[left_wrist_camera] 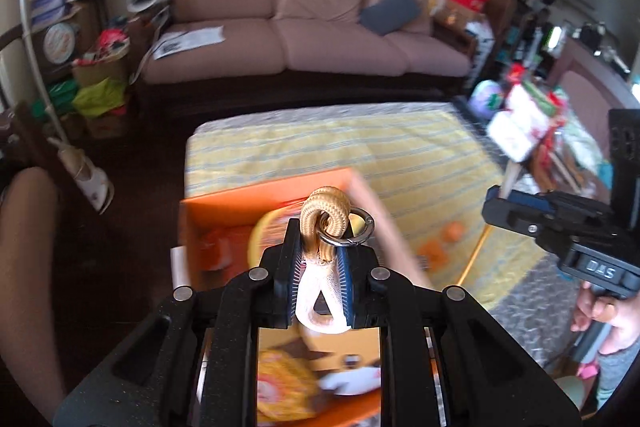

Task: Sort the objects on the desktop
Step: 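Grasp and lift the rope toy with the left tool while the right tool grasps and lifts the orange brush, then lower the rope toy into the box with the left tool while the right tool lowers the brush in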

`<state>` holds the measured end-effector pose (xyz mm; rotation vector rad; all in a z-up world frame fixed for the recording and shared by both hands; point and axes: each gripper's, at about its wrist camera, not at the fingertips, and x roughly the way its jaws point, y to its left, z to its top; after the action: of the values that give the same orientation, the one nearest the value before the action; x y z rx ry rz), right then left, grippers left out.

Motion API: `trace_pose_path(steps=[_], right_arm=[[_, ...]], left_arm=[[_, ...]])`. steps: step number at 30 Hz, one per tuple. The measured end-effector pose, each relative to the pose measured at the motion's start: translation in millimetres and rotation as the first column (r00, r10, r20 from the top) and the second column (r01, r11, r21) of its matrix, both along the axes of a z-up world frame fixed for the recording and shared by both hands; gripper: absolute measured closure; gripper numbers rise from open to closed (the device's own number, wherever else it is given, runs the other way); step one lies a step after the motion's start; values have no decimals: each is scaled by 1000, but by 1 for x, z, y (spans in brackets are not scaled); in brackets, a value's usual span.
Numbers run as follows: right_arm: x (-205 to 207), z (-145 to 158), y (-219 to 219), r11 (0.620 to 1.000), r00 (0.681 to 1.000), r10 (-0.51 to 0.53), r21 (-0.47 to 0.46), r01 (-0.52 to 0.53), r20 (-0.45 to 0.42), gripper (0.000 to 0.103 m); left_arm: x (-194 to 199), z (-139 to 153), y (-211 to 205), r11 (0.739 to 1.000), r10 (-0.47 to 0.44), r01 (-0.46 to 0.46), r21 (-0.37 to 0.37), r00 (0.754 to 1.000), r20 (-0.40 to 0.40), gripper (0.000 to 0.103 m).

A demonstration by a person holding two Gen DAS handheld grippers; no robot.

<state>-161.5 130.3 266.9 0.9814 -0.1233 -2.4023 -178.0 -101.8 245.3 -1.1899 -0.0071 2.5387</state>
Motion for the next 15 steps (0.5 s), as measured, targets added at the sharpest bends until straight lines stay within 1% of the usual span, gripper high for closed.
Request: trace_pose_path(steps=[4, 8, 11, 13, 15], right_arm=[[-28, -17, -59, 998, 998, 58, 4, -58, 35, 81], [-55, -43, -111, 993, 991, 108, 35, -111, 76, 81], [-75, -63, -140, 989, 985, 135, 52, -141, 107, 81], [-87, -76, -155, 985, 980, 148, 65, -157, 131, 81], [-99, -91, -167, 982, 974, 158, 73, -171, 160, 81]], left_arm=[[-33, -35, -27, 998, 29, -26, -50, 998, 52, 87], [-62, -74, -37, 991, 37, -23, -129, 994, 107, 87], [-76, -99, -39, 983, 38, -12, -181, 989, 144, 87], [-83, -112, -39, 983, 35, -4, -185, 986, 165, 87], [-89, -122, -40, 985, 35, -4, -170, 982, 183, 87]])
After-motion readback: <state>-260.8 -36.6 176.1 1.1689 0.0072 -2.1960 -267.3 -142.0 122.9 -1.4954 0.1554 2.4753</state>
